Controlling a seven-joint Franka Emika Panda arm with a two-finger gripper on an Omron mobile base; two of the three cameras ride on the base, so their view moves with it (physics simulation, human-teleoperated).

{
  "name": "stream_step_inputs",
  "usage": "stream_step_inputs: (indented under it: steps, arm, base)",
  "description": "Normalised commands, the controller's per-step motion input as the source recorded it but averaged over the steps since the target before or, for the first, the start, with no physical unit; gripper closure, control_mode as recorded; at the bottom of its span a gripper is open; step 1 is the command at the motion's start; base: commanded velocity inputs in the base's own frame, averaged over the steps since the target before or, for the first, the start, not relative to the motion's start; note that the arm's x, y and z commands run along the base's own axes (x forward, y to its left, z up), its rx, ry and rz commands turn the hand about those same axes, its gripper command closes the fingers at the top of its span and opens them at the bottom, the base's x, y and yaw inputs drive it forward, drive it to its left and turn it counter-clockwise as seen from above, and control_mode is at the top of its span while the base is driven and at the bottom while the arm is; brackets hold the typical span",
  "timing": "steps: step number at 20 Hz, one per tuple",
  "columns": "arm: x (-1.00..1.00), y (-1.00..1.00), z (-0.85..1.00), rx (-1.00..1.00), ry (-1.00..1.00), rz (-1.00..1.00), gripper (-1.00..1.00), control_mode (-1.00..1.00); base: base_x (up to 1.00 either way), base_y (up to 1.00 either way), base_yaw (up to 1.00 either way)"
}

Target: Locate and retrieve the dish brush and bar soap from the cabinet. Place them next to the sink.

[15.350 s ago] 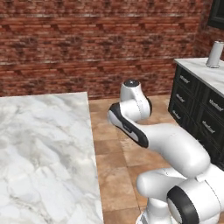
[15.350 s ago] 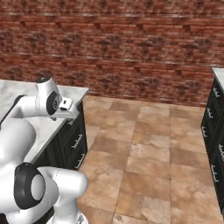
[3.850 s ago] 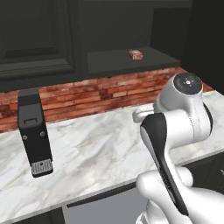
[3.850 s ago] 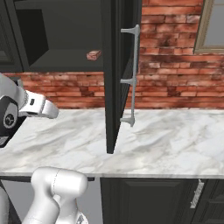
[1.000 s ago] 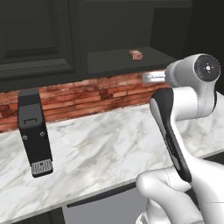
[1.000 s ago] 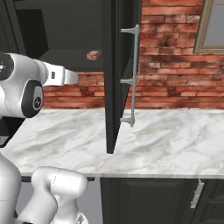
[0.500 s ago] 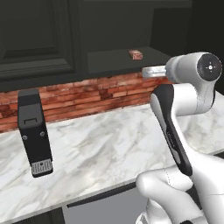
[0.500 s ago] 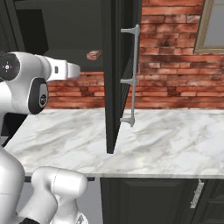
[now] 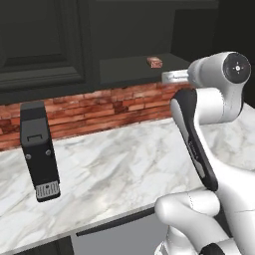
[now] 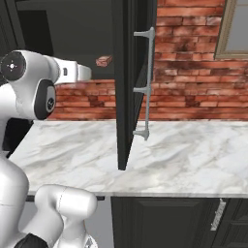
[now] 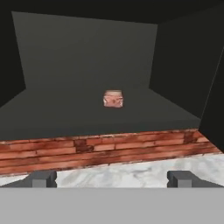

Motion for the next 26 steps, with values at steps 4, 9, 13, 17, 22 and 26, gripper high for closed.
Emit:
stream_step_inputs:
  steps: [4, 9, 13, 17, 22, 26]
  arm:
    - [0.53, -0.23, -0.01, 0.03, 0.08, -0.04, -1.00, -1.00]
    - [0.54, -0.11, 0.00, 0.02, 0.02, -0.04, -1.00, -1.00]
    - [0.43, 0.02, 0.00, 0.00, -0.02, -0.01, -1.00, -1.00]
    - [0.38, 0.07, 0.00, 0.00, -0.01, 0.00, -1.00, -1.00]
    - [0.38, 0.04, -0.02, 0.00, 0.00, 0.00, -1.00, -1.00]
    - [0.41, 0.01, -0.04, -0.01, 0.01, 0.00, -1.00, -1.00]
  base:
    - [0.00, 0.00, 0.00]
    - [0.00, 0.00, 0.00]
    - [0.00, 0.00, 0.00]
    - [0.00, 0.00, 0.00]
    - [0.00, 0.00, 0.00]
    - [0.00, 0.00, 0.00]
